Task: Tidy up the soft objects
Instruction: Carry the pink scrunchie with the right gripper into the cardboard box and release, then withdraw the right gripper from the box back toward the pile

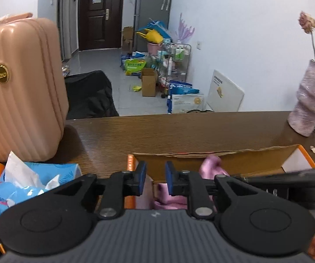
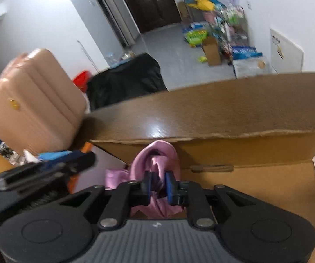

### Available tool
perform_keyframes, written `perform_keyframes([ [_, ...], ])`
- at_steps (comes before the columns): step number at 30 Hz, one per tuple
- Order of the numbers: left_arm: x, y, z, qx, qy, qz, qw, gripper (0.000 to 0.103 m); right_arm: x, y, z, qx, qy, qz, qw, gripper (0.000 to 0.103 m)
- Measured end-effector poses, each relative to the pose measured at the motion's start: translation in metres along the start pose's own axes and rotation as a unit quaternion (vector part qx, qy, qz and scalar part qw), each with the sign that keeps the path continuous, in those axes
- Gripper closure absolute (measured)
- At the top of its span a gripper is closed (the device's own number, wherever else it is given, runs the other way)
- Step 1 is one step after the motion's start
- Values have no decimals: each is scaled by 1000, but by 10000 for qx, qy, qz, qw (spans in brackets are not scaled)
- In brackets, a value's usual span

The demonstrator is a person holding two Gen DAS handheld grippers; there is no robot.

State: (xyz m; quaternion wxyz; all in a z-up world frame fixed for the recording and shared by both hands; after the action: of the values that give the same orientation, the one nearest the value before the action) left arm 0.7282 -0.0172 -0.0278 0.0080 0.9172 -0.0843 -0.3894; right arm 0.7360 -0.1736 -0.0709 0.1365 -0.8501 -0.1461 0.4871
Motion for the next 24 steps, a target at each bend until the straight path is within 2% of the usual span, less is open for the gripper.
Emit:
perform_keyframes([
  [3,-13,-3,3,-4,81,-9,10000,83,-5,4,6,-84,-2,171,9998,86],
  [5,-30,-4,5,144,152,-132,9997,70,-21,8,7,-80,66,243,9997,83],
  [9,-79,0,15,287,306,-218,9989,59,-78,11,17,-171,411,282,9986,83],
  [11,-108,3,25,387,406,-257,9981,43,-110,13,30,-299,563,432,9970,83],
  [12,-122,5,29,424,503,-301,9974,38,-129,12,40,-392,655,518,9957,83],
  [13,-136,8,33,476,636,-344,9962,28,-151,12,50,-515,805,656,9933,77],
  [14,-152,9,37,529,770,-428,9947,23,-168,13,58,-605,927,776,9908,73],
  [16,-182,14,49,636,1028,-647,9905,12,-203,11,76,-749,1275,955,9844,40],
  [18,-207,19,62,739,1315,-798,9853,2,-235,10,94,-884,1650,1107,9761,23],
  [21,-246,29,91,776,1781,-886,9769,0,-276,10,123,-1031,2310,1338,9582,13],
  [24,-271,35,126,594,1871,-942,9760,0,-300,10,158,-1061,2620,1360,9495,10],
])
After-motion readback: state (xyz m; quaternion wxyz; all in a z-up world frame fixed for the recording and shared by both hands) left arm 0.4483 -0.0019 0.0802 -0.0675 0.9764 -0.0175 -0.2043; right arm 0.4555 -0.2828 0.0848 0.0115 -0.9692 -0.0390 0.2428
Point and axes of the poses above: each gripper's, at about its wrist camera, not at the fingertips, and x roughly the way its jaws point, y to its right, z to its underside, the point moved 9 cm from there along x, roughly the way its jaws point, and after that the axes turned 6 degrees about -y, right-handed, at the moved point
